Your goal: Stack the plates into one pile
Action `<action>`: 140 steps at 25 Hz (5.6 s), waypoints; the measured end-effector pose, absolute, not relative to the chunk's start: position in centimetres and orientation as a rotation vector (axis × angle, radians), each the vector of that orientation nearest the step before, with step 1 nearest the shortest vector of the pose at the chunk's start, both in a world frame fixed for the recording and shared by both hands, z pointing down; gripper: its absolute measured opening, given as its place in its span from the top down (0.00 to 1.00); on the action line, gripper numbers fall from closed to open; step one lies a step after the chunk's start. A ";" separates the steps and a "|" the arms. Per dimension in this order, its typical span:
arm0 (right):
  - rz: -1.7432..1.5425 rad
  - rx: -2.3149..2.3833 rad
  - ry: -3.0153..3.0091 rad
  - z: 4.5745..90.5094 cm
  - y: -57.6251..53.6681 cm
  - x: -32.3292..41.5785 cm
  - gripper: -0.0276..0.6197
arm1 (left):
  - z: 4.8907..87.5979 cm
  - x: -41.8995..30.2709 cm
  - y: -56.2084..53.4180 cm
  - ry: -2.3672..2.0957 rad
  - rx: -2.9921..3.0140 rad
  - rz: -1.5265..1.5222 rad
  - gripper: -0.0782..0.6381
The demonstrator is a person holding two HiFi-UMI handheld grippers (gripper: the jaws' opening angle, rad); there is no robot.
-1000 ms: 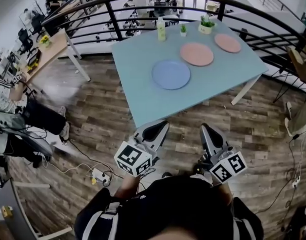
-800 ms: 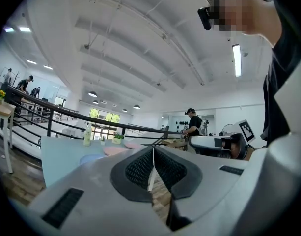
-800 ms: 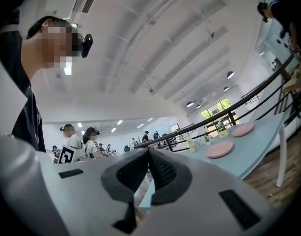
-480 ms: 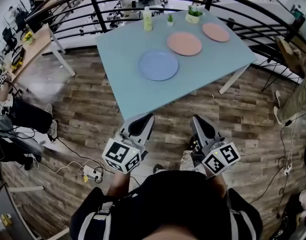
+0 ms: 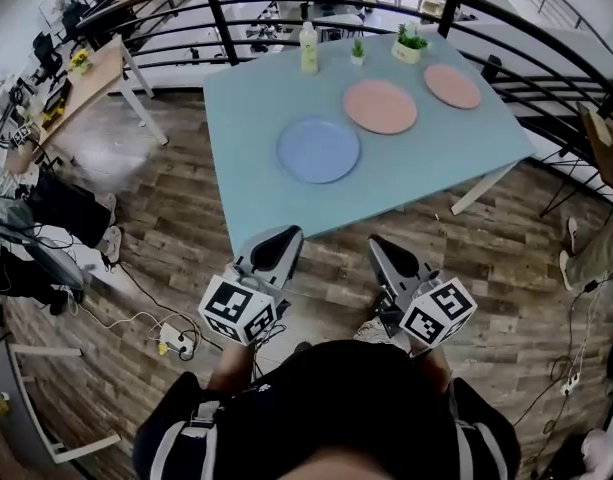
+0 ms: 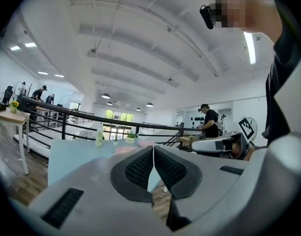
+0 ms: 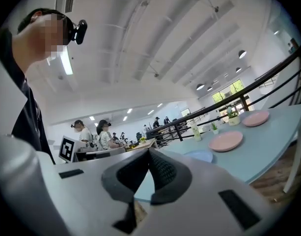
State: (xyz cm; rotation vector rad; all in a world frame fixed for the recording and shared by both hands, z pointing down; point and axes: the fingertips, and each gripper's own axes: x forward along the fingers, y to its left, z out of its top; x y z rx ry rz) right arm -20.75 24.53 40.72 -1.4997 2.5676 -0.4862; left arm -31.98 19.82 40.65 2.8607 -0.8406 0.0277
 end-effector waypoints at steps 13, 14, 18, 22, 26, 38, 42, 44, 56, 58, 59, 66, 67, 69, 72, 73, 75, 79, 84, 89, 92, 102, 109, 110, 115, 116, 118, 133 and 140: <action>-0.383 -1.300 2.647 38.6 19.1 -10.1 0.96 | 39.7 -19.5 15.3 -0.891 2.834 0.055 0.87; -0.399 -1.288 2.643 38.6 19.0 -9.4 0.96 | 39.5 -18.8 15.3 -0.893 2.836 0.059 0.87; -0.431 -1.259 2.635 38.8 17.8 -6.2 0.96 | 39.0 -15.8 14.3 -0.921 2.842 0.059 0.87; -0.454 -1.225 2.655 39.4 16.5 -3.2 0.96 | 39.6 -12.8 13.0 -0.959 2.819 0.081 0.87; -0.456 -1.189 2.650 39.0 15.5 -1.2 0.96 | 39.5 -11.3 12.3 -1.007 2.804 0.072 0.87; -0.544 -1.085 2.661 39.8 11.7 -1.8 0.96 | 40.1 -13.4 10.2 -1.174 2.742 0.153 0.87; -0.562 -1.088 2.685 40.0 9.4 -2.8 0.96 | 41.1 -15.5 8.6 -1.219 2.690 0.146 0.87; -0.583 -1.094 2.685 40.1 8.3 -3.4 0.96 | 41.4 -16.7 7.1 -1.242 2.674 0.124 0.86; -0.667 -1.099 2.719 41.7 -0.6 -8.2 0.92 | 42.9 -23.4 -2.6 -1.330 2.621 0.134 0.86; -0.691 -1.119 2.726 42.5 -1.9 -8.8 0.90 | 43.8 -24.8 -3.9 -1.343 2.593 0.145 0.86; -0.701 -1.131 2.729 42.9 -2.5 -9.0 0.90 | 44.4 -25.4 -4.4 -1.348 2.578 0.151 0.86; -0.772 -1.229 2.756 45.9 -5.8 -9.8 0.85 | 48.4 -28.3 -8.0 -1.347 2.502 0.233 0.86; -0.787 -1.243 2.760 46.3 -6.2 -9.9 0.85 | 48.9 -28.5 -8.5 -1.340 2.497 0.238 0.86; -0.820 -1.283 2.771 47.3 -6.8 -10.0 0.83 | 49.8 -29.0 -9.4 -1.321 2.490 0.249 0.86; -0.890 -1.337 2.764 49.2 -7.6 -10.1 0.81 | 51.5 -29.3 -10.3 -1.279 2.464 0.281 0.77; -0.921 -1.351 2.756 49.8 -7.7 -10.1 0.80 | 52.2 -29.4 -10.5 -1.265 2.452 0.295 0.76; -0.973 -1.376 2.744 51.1 -8.0 -10.0 0.79 | 53.5 -29.6 -10.8 -1.248 2.429 0.326 0.75; -1.033 -1.429 2.724 53.2 -8.4 -9.9 0.78 | 56.7 -30.5 -11.1 -1.237 2.353 0.412 0.73; -1.185 -1.513 2.653 56.6 -9.0 -9.7 0.73 | 60.7 -31.6 -11.5 -1.180 2.247 0.490 0.64; -1.344 -1.623 2.567 60.2 -9.0 -9.1 0.69 | 63.4 -32.1 -11.5 -1.129 2.180 0.516 0.62; -1.408 -1.679 2.526 61.9 -9.1 -8.8 0.66 | 64.5 -31.9 -11.6 -1.101 2.159 0.528 0.61; -1.566 -1.758 2.481 65.7 -9.0 -9.0 0.62 | 66.7 -31.0 -12.4 -1.084 2.150 0.621 0.61; -1.661 -1.750 2.441 66.7 -8.9 -9.6 0.81 | 66.7 -30.8 -12.2 -1.078 2.148 0.637 0.72; -1.671 -1.755 2.425 66.7 -8.9 -9.5 0.84 | 66.7 -30.7 -12.2 -1.077 2.151 0.641 0.73; -1.689 -1.758 2.363 66.6 -8.2 -9.4 0.85 | 66.3 -30.5 -12.1 -1.077 2.121 0.566 0.74; -1.691 -1.755 2.352 66.5 -8.1 -9.3 0.85 | 66.1 -30.4 -12.1 -1.080 2.115 0.542 0.74; -1.689 -1.753 2.327 66.0 -8.1 -9.2 0.85 | 65.7 -30.3 -12.3 -1.085 2.122 0.525 0.75; -1.594 -1.664 2.284 62.1 -9.9 -7.2 0.85 | 62.2 -28.4 -13.3 -1.149 2.175 0.505 0.75; -1.558 -1.608 2.276 60.7 -11.5 -3.7 0.85 | 60.7 -24.9 -13.5 -1.194 2.164 0.470 0.74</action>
